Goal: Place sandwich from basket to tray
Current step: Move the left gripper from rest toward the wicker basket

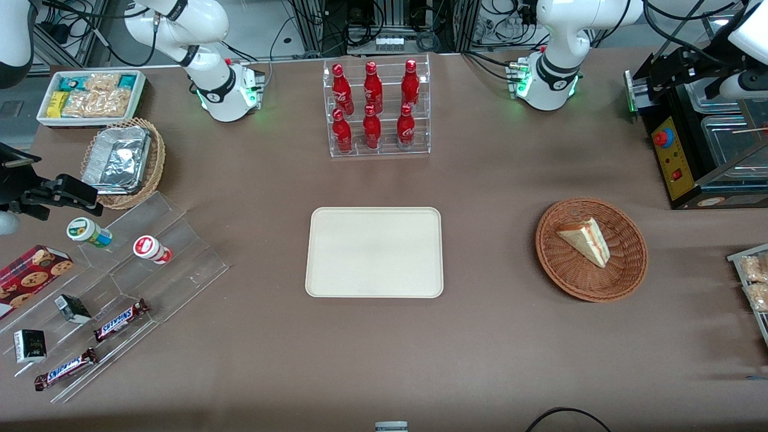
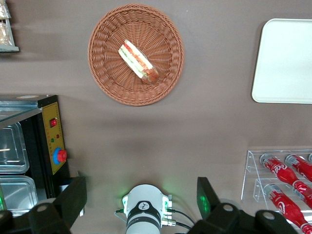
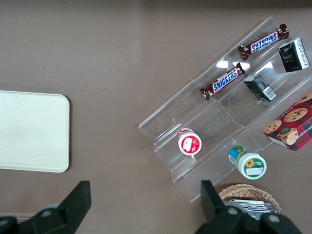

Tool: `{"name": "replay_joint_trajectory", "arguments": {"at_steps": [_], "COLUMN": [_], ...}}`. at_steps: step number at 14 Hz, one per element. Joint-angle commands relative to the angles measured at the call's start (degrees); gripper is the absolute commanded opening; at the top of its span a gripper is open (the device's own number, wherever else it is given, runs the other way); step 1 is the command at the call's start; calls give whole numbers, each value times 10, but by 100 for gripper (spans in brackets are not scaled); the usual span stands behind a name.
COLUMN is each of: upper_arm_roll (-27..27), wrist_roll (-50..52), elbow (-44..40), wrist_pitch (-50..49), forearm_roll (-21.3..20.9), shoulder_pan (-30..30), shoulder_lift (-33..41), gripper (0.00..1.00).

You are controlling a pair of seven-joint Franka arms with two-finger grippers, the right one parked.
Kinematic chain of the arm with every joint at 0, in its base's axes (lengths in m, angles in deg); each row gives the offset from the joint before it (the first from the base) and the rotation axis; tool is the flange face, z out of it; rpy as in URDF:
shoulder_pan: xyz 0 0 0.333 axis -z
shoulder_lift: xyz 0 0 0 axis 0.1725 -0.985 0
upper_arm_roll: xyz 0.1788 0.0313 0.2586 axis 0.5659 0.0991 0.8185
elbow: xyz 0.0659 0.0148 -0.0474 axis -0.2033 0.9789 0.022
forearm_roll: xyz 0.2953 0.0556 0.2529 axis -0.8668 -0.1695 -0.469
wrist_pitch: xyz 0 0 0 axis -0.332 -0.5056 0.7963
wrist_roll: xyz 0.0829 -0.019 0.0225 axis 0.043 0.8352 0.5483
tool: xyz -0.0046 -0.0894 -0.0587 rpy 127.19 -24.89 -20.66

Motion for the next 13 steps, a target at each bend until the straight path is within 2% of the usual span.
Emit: {"name": "replay_joint_trajectory", "arguments": {"at_steps": [1, 4, 7, 10, 13], "upper_arm_roll": [-5, -5, -5, 15, 16], "wrist_roll": [-12, 3, 32, 78, 116], "elbow": [-18, -18, -5, 0, 6], "wrist_pitch": [-2, -2, 30, 46, 88], "forearm_roll": [-14, -23, -61, -50, -66], "shoulder_pan": [-6, -6, -3, -7, -7], "shoulder_lift": [-10, -37, -70, -104, -150], "gripper": [100, 100, 100, 100, 100]}}
